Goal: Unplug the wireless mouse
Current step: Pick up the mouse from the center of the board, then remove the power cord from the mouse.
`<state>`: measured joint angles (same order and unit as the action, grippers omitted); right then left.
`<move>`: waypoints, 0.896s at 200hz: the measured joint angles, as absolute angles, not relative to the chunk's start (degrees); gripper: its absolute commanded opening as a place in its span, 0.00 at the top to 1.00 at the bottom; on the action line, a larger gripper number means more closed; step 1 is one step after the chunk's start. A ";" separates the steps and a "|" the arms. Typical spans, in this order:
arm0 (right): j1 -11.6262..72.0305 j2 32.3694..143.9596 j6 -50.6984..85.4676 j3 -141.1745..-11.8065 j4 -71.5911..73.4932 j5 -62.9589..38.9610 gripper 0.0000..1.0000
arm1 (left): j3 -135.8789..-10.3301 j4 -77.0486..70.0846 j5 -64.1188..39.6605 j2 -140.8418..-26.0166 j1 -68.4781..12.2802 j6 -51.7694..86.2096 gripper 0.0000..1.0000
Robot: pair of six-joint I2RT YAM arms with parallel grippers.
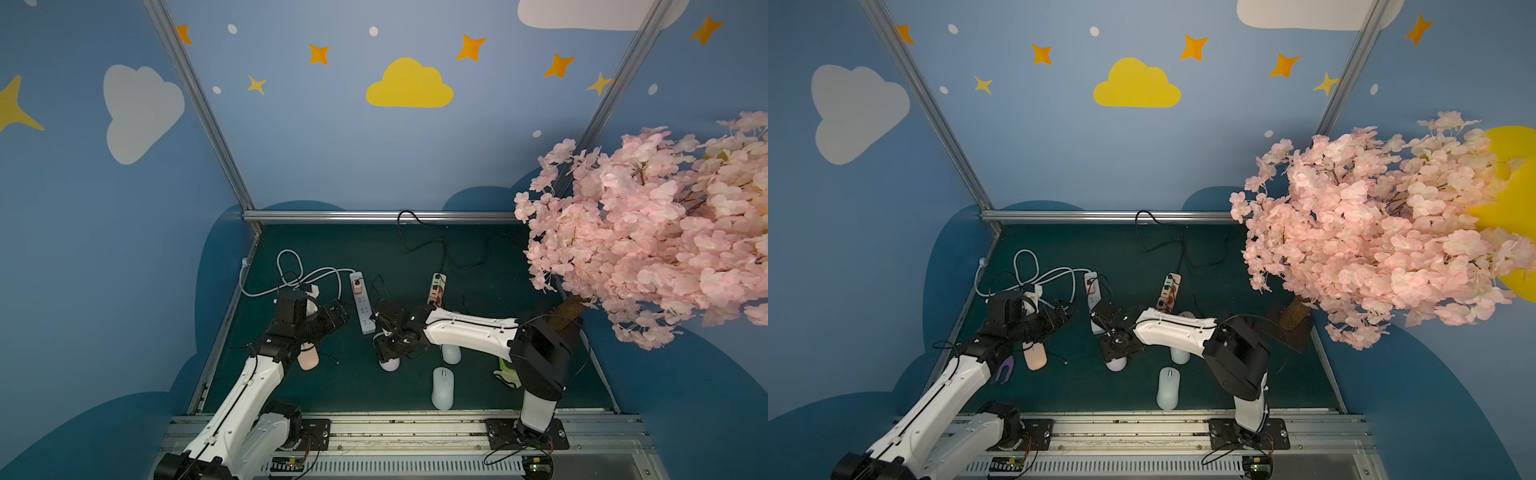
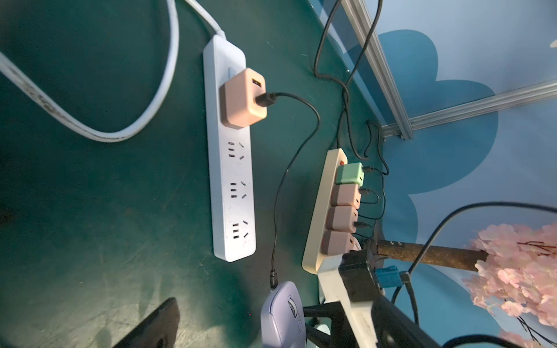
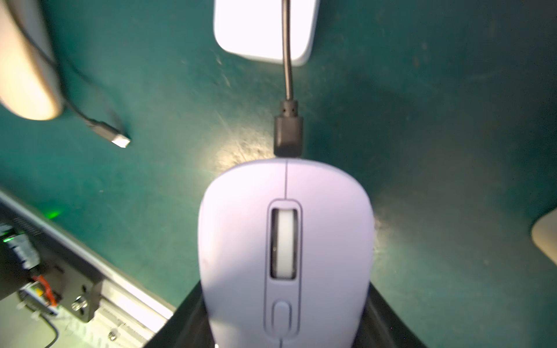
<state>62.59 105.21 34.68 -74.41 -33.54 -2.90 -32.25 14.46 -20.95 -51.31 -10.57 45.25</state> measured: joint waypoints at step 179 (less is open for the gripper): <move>53.93 98.43 20.38 -66.50 -19.31 -15.53 1.00 | -36.73 0.45 -23.59 -70.74 -20.78 46.96 0.39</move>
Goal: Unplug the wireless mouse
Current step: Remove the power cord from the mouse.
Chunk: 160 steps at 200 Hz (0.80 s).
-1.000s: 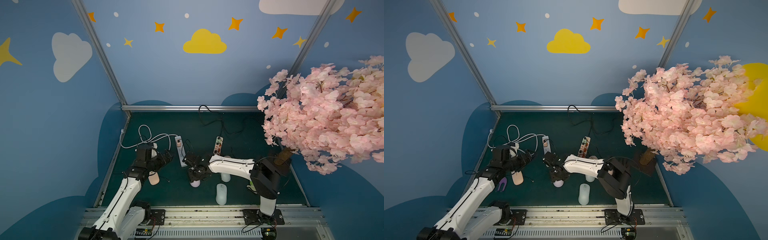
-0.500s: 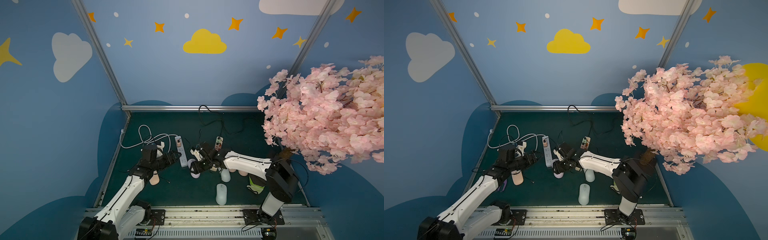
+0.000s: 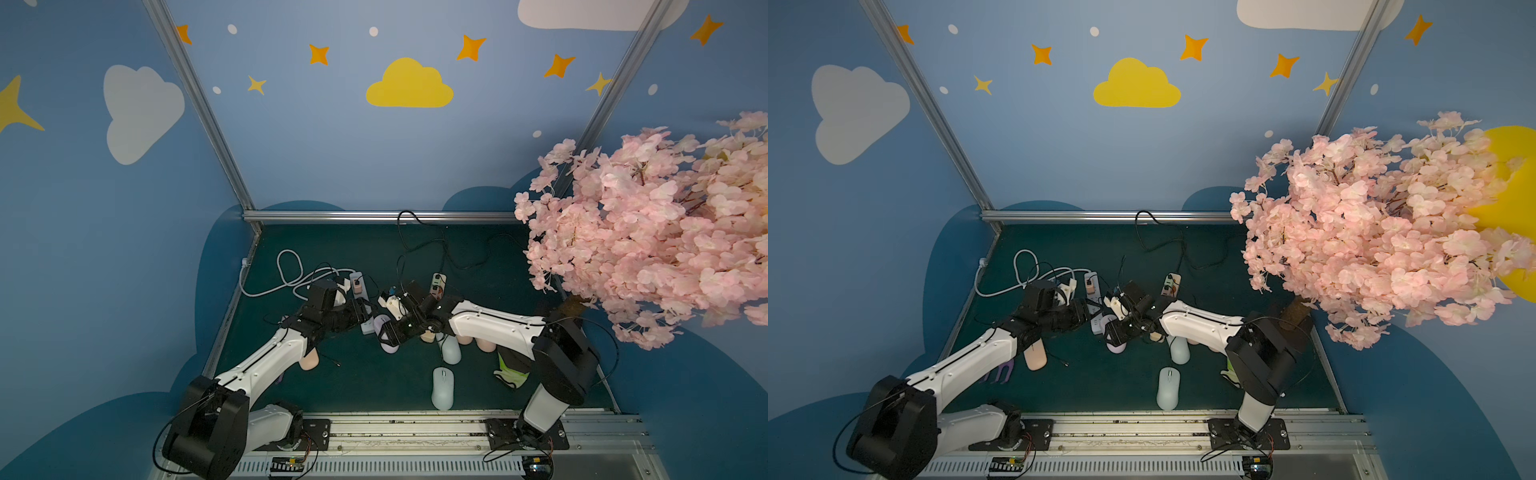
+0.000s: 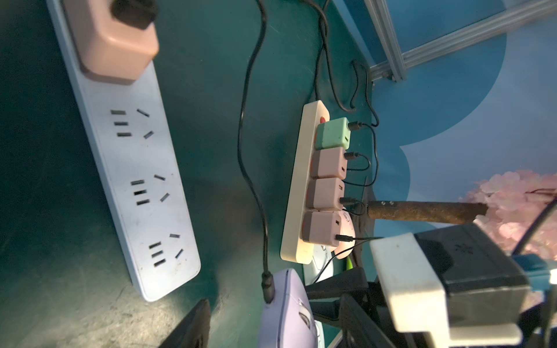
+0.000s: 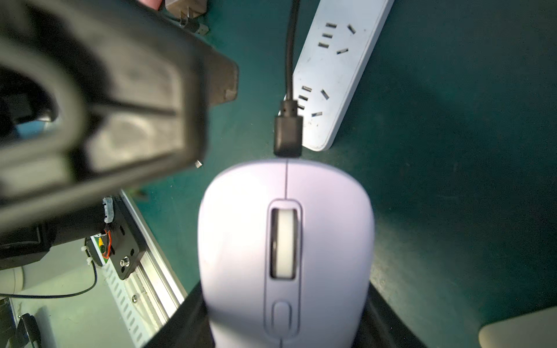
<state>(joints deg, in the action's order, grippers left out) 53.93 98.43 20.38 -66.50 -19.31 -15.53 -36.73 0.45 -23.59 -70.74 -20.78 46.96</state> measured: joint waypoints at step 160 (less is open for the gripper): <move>54.00 96.38 18.98 -66.04 -20.08 -15.46 1.00 | -42.04 -0.78 -18.85 -78.06 -22.15 47.75 0.71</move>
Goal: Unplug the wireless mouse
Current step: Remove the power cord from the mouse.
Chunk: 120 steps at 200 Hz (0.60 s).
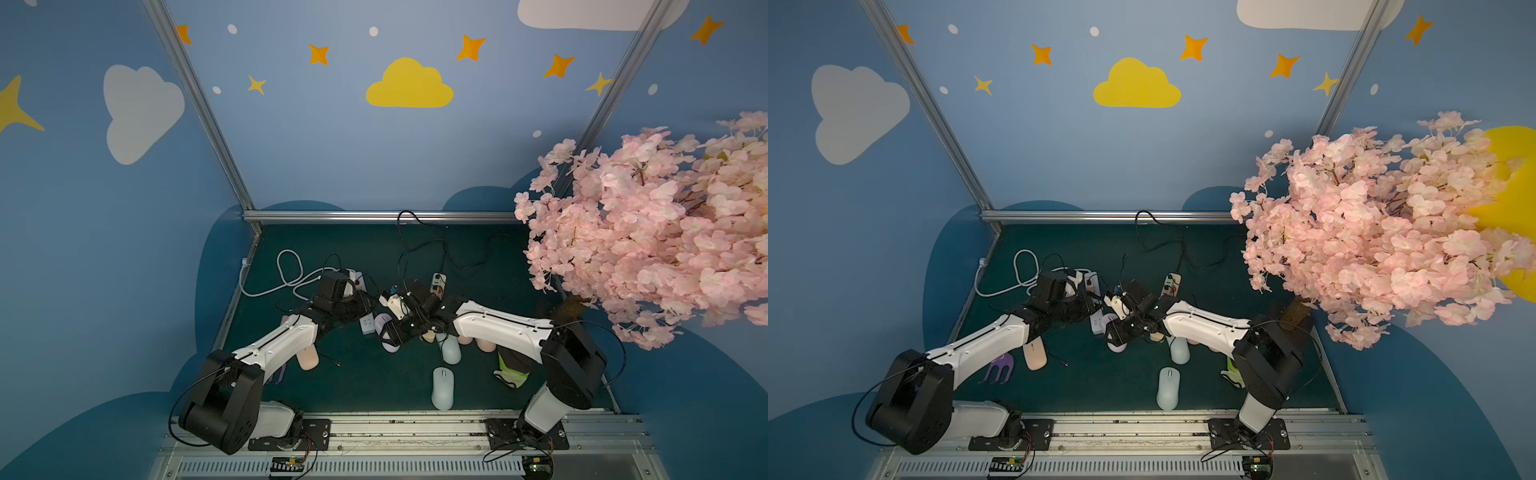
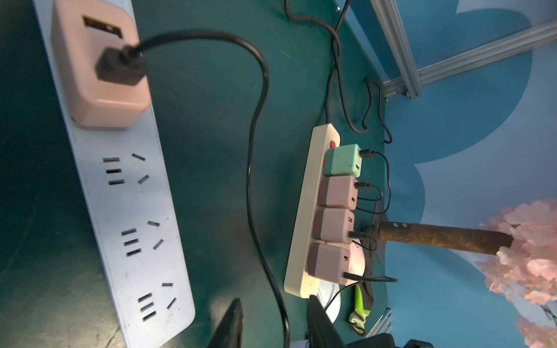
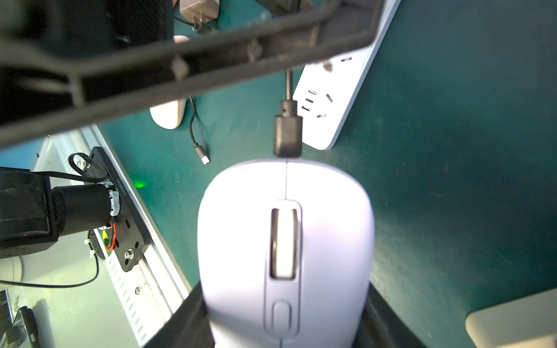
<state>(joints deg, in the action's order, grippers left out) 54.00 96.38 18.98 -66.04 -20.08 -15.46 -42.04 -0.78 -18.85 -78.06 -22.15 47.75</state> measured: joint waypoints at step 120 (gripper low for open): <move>54.24 96.12 19.00 -65.65 -20.49 -14.13 1.00 | -42.15 -0.43 -18.50 -78.32 -22.20 47.79 0.96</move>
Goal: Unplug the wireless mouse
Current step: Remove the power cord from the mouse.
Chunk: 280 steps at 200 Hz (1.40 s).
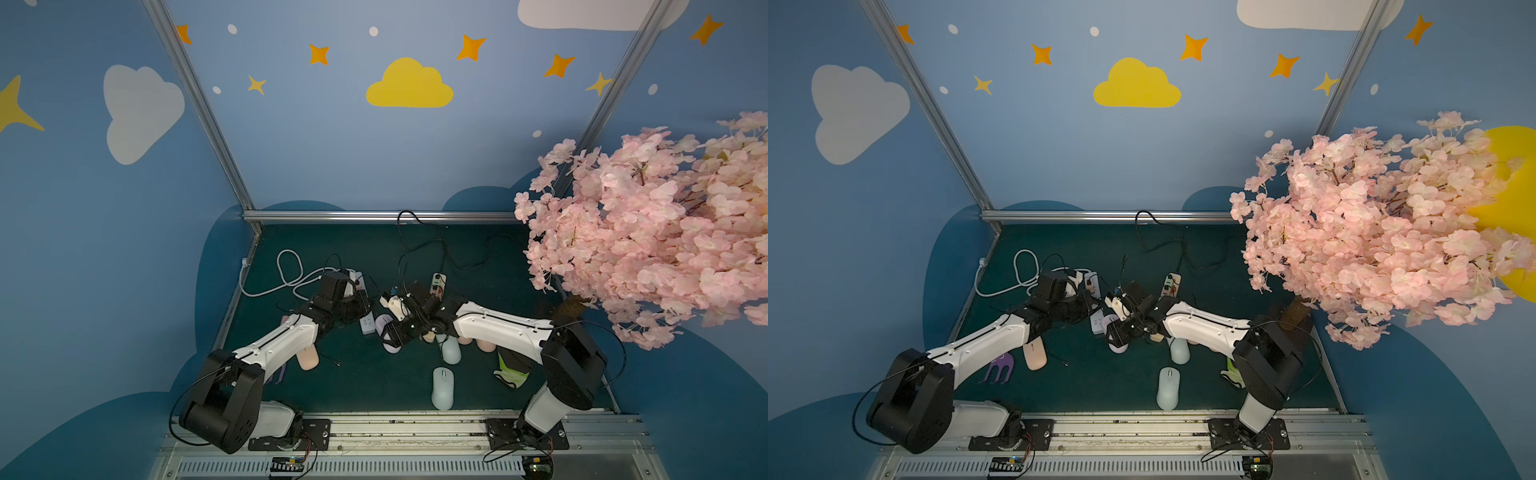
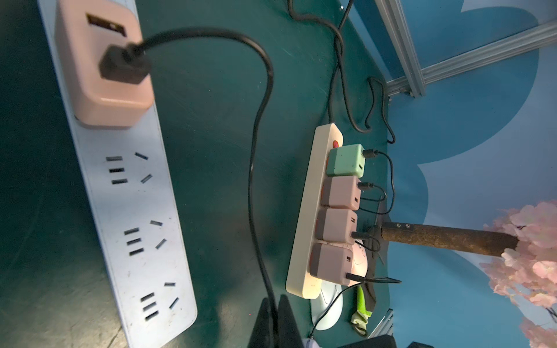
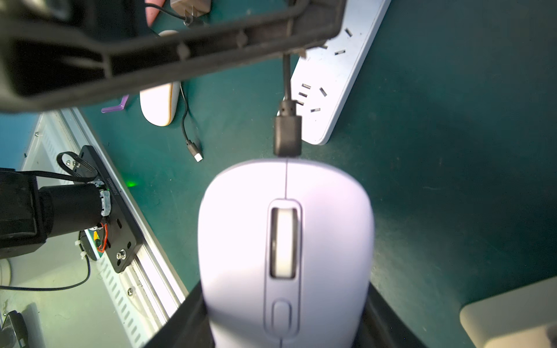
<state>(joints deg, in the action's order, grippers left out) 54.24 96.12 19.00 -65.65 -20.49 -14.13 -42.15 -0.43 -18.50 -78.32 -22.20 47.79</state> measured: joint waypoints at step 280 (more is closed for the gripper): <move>59.53 94.15 22.00 -61.43 -23.42 -7.75 1.00 | -44.14 1.54 -16.08 -78.24 -19.62 50.41 0.96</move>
<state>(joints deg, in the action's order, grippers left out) 59.53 94.15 22.00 -61.43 -23.42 -7.75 -44.14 1.54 -16.08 -78.24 -19.62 50.41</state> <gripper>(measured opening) 0.592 0.050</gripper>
